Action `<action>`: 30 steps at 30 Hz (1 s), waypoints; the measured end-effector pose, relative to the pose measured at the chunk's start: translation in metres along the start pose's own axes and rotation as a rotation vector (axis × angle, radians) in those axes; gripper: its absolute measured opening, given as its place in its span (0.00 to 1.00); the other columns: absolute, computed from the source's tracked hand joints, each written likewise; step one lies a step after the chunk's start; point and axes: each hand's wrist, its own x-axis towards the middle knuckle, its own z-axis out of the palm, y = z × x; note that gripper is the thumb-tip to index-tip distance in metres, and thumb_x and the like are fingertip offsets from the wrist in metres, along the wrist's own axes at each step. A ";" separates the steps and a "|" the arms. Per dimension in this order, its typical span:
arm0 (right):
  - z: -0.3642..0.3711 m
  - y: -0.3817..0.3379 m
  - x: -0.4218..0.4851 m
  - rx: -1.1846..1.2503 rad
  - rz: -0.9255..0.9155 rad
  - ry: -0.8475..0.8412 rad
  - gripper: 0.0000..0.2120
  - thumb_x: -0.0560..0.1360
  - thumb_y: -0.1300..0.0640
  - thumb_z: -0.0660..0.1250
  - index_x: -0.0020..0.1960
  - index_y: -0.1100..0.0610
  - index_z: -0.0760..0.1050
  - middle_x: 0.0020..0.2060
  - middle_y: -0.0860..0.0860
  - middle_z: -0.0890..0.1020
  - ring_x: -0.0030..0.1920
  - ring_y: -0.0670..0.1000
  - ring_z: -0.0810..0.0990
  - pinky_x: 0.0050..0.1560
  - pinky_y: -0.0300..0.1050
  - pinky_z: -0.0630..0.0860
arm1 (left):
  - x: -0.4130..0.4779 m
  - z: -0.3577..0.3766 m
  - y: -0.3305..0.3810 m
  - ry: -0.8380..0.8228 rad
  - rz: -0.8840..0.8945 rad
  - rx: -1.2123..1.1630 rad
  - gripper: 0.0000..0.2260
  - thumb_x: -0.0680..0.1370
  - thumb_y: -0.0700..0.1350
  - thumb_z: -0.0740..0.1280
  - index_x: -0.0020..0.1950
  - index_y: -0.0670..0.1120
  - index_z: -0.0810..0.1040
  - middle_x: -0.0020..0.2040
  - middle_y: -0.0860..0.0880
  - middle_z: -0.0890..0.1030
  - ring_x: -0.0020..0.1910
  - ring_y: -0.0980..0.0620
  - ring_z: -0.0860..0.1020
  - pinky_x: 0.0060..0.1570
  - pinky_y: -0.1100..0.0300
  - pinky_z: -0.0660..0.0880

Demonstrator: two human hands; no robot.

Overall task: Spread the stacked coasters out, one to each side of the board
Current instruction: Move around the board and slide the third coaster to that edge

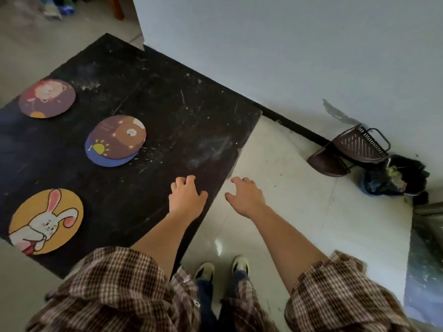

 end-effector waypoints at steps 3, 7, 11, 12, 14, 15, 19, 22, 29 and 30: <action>-0.014 -0.005 0.030 -0.044 -0.094 -0.030 0.23 0.75 0.49 0.61 0.69 0.53 0.66 0.64 0.56 0.73 0.64 0.58 0.70 0.60 0.56 0.70 | 0.018 -0.002 0.007 0.044 -0.074 -0.037 0.26 0.76 0.53 0.64 0.72 0.48 0.62 0.70 0.44 0.65 0.68 0.43 0.64 0.62 0.46 0.70; -0.035 -0.011 0.075 -0.126 -0.218 -0.068 0.22 0.76 0.48 0.61 0.67 0.54 0.66 0.62 0.56 0.73 0.63 0.58 0.71 0.60 0.57 0.71 | 0.042 -0.004 0.021 0.110 -0.189 -0.077 0.27 0.75 0.53 0.65 0.72 0.49 0.63 0.70 0.44 0.66 0.68 0.43 0.65 0.61 0.46 0.70; -0.053 -0.014 0.117 -0.243 -0.372 -0.108 0.21 0.76 0.49 0.61 0.67 0.54 0.67 0.64 0.56 0.73 0.64 0.58 0.70 0.62 0.57 0.69 | 0.058 -0.004 0.038 0.187 -0.293 -0.119 0.26 0.76 0.54 0.64 0.71 0.48 0.63 0.69 0.44 0.66 0.68 0.42 0.65 0.61 0.46 0.69; -0.057 -0.014 0.126 -0.274 -0.411 -0.116 0.21 0.76 0.49 0.61 0.66 0.54 0.67 0.64 0.56 0.73 0.64 0.57 0.70 0.62 0.58 0.69 | 0.059 -0.005 0.043 0.203 -0.329 -0.133 0.26 0.76 0.54 0.64 0.71 0.48 0.63 0.69 0.43 0.66 0.68 0.42 0.64 0.61 0.46 0.69; -0.063 -0.018 0.143 -0.323 -0.486 -0.121 0.20 0.76 0.49 0.61 0.65 0.54 0.67 0.63 0.56 0.73 0.63 0.57 0.70 0.61 0.58 0.69 | 0.065 -0.006 0.051 0.239 -0.390 -0.171 0.26 0.76 0.53 0.64 0.71 0.48 0.64 0.69 0.43 0.66 0.68 0.42 0.64 0.62 0.45 0.69; -0.065 -0.020 0.151 -0.343 -0.522 -0.124 0.20 0.75 0.49 0.61 0.65 0.54 0.67 0.62 0.56 0.73 0.63 0.57 0.70 0.60 0.57 0.69 | 0.068 -0.007 0.054 0.261 -0.424 -0.207 0.25 0.76 0.53 0.64 0.71 0.48 0.64 0.69 0.43 0.66 0.68 0.42 0.64 0.62 0.45 0.69; -0.070 -0.038 0.177 -0.392 -0.639 -0.166 0.22 0.76 0.49 0.63 0.66 0.55 0.66 0.62 0.56 0.73 0.63 0.57 0.70 0.60 0.57 0.70 | 0.080 -0.017 0.059 0.338 -0.580 -0.357 0.24 0.76 0.52 0.64 0.71 0.48 0.65 0.70 0.43 0.65 0.68 0.43 0.64 0.62 0.47 0.70; -0.068 -0.058 0.191 -0.427 -0.706 -0.215 0.22 0.76 0.49 0.63 0.68 0.54 0.65 0.62 0.56 0.73 0.63 0.57 0.70 0.60 0.57 0.69 | 0.087 -0.024 0.052 0.376 -0.636 -0.363 0.24 0.76 0.51 0.65 0.71 0.48 0.65 0.69 0.43 0.66 0.67 0.43 0.65 0.61 0.47 0.70; -0.054 -0.123 0.222 -0.456 -0.770 -0.245 0.24 0.76 0.48 0.62 0.70 0.55 0.64 0.64 0.56 0.71 0.65 0.57 0.67 0.61 0.57 0.68 | 0.107 -0.047 0.020 0.432 -0.718 -0.380 0.24 0.76 0.50 0.65 0.71 0.47 0.65 0.70 0.43 0.65 0.68 0.43 0.64 0.62 0.47 0.69; -0.052 -0.133 0.225 -0.447 -0.775 -0.246 0.25 0.76 0.48 0.62 0.70 0.54 0.64 0.65 0.56 0.71 0.65 0.57 0.67 0.61 0.57 0.68 | 0.110 -0.051 0.014 0.444 -0.729 -0.378 0.24 0.76 0.50 0.65 0.71 0.47 0.65 0.71 0.43 0.65 0.68 0.43 0.64 0.62 0.47 0.69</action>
